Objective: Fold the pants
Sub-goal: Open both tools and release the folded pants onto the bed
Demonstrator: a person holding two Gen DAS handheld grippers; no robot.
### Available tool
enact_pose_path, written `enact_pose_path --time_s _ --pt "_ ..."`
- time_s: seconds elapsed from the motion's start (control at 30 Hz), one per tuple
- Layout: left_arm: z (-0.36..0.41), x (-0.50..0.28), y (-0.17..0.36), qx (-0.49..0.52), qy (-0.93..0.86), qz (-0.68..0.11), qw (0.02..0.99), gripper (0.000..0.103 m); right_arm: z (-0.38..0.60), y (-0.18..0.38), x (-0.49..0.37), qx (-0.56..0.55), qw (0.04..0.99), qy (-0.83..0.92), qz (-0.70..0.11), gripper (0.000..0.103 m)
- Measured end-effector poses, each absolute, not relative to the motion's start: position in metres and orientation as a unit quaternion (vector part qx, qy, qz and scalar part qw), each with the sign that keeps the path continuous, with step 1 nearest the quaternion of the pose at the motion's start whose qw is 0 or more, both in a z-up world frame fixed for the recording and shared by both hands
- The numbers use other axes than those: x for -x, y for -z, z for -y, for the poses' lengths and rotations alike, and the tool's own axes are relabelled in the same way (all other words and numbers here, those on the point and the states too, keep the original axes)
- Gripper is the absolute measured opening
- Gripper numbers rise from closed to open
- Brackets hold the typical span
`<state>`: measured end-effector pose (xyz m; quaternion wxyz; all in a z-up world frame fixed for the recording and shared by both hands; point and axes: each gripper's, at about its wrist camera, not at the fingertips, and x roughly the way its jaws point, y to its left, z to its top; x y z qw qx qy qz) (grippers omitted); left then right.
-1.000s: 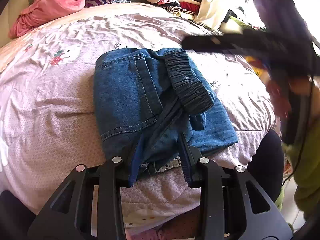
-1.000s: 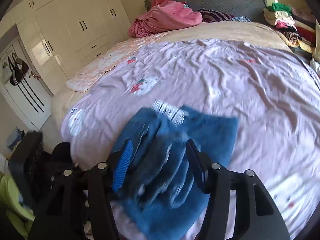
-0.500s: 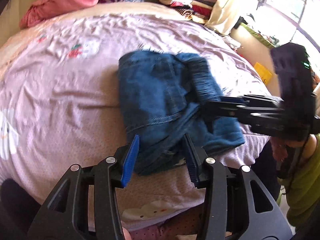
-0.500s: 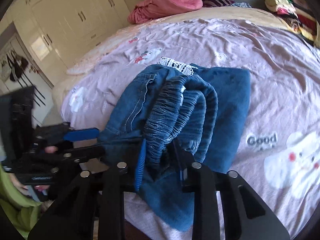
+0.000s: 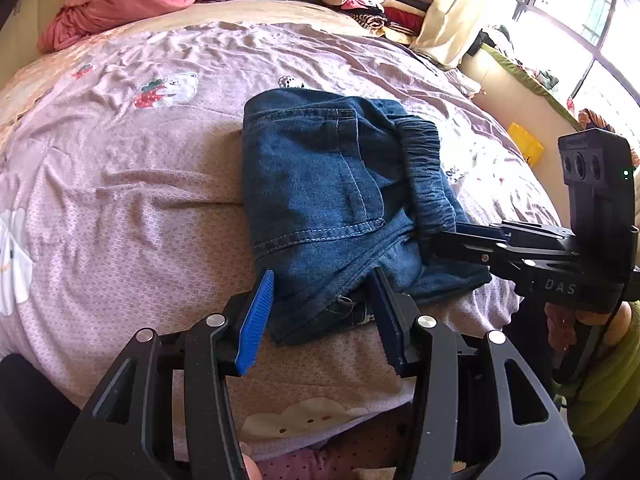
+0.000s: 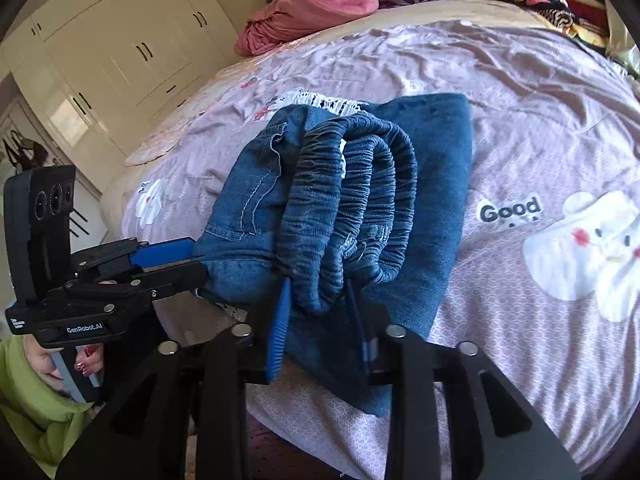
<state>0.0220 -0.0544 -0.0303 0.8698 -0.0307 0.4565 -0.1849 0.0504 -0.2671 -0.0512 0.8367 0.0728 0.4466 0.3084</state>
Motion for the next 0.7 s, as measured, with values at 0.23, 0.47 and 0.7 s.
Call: enact_pose_path --time_s 0.23,0.47,0.7 --pt "0.052 -0.016 0.017 0.03 0.183 -0.44 0.878 0.04 0.27 0.032 -0.036 -0.056 0.855 -0.291 -0.426 0.045" --pt "0.049 -0.015 0.003 0.025 0.181 -0.425 0.887 0.043 0.279 0.011 -0.031 -0.056 0.872 -0.28 -0.398 0.055" --pt "0.048 -0.018 -0.006 0.024 0.178 -0.416 0.892 0.049 0.29 -0.004 -0.03 -0.047 0.891 -0.253 -0.375 0.068"
